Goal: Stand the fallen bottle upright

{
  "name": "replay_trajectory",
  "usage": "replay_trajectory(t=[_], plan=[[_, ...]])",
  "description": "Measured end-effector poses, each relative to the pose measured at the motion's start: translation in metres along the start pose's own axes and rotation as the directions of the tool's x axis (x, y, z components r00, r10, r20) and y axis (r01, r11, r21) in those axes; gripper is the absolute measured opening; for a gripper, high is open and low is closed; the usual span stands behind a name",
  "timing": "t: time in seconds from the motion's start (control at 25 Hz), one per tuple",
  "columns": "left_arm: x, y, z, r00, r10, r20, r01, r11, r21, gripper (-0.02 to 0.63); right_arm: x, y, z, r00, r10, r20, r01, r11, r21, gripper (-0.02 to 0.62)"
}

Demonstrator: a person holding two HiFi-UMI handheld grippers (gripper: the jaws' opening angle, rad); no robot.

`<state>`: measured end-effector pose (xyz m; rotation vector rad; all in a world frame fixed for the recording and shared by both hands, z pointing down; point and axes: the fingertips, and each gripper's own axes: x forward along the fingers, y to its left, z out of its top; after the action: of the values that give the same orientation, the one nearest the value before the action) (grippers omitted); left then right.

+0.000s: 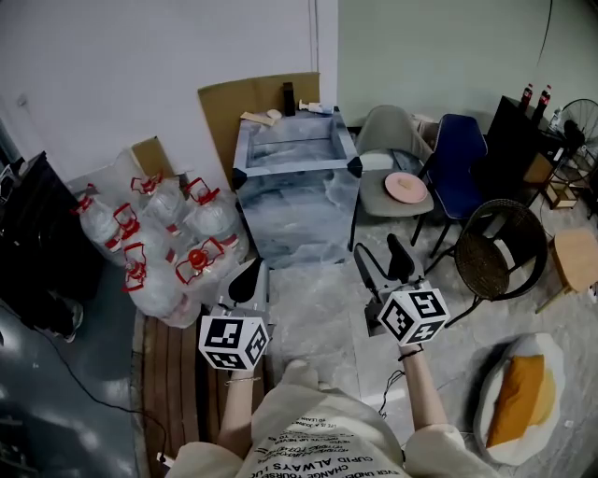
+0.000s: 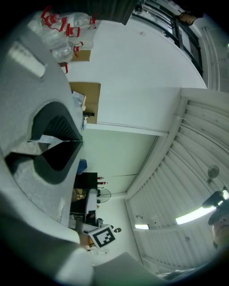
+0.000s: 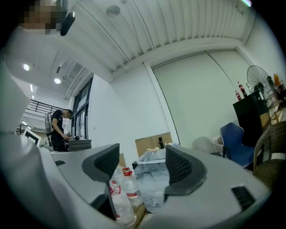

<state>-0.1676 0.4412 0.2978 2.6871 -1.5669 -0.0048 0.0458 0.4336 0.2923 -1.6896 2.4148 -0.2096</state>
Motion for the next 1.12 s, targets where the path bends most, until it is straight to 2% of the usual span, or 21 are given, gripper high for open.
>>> replay_trajectory(t=[0.44,1.12], plan=[[0.038,0.024,-0.018,0.999,0.022,-0.029,-0.023,1.000,-0.016,0.026,0.048,-0.023,-0.022,0.998,0.015,-0.061,-0.015,1.000,-0.013,0.307],[0.232,0.091,-0.008,0.999,-0.030,-0.038,0.028,0.999,-0.041,0.026,0.213,-0.113,-0.012,0.997,-0.018,-0.072,0.019,1.000,0.016,0.307]])
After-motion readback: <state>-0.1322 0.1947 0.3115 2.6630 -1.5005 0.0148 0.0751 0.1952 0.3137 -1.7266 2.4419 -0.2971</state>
